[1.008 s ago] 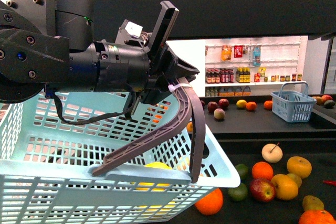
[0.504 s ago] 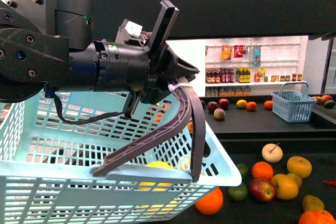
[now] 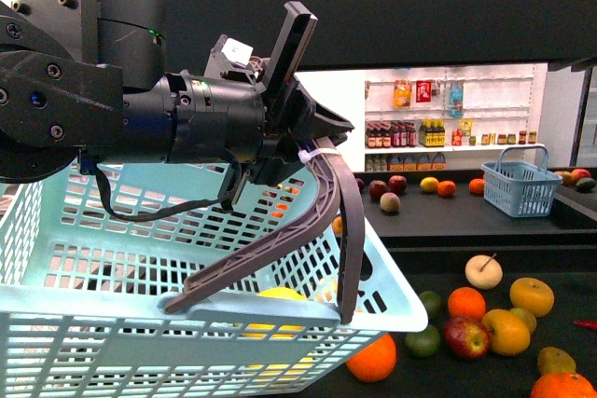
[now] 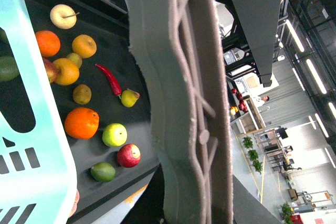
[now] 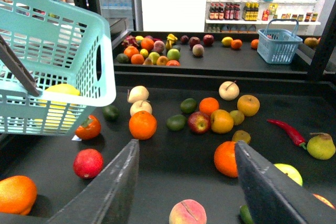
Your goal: Pick lemon from shelf
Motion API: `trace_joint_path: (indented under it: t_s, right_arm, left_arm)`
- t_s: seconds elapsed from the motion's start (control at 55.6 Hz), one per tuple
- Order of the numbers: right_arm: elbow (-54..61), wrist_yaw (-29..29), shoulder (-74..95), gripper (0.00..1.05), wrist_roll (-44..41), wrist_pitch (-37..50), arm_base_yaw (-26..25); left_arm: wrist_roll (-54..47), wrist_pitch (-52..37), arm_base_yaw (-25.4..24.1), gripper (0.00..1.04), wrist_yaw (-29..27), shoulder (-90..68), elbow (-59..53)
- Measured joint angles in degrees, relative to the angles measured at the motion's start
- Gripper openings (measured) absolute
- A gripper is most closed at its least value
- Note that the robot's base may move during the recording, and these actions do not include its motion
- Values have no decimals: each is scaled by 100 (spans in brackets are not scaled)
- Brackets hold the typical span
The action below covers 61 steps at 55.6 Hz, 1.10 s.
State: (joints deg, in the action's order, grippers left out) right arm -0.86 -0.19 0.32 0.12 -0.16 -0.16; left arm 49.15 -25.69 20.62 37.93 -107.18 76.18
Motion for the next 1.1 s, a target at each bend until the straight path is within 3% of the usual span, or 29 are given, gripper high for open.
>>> trace_joint_path:
  t_s: [0.252,0.45,0.594,0.756,0.936,1.098]
  right_arm:
    - [0,2,0,98,2,0,0]
    - [0,0,0,97,2,0,0]
    - [0,0,0,97,2,0,0]
    - [0,2,0,97,2,0,0]
    - [0,0,0,97,2,0,0]
    - [0,0,0,97,2,0,0]
  left_arm:
    - [0,0,0,8,0,0,0]
    - [0,0,0,8,0,0,0]
    - [437,-177,35,8,-1379,-22,2]
    - [960,-721,-221,8,-2262,-330,181]
    - [1703,-1469,-750,8,-2909,-590,293]
    - [2334,-2428,-1268,8,-3158,-828,299]
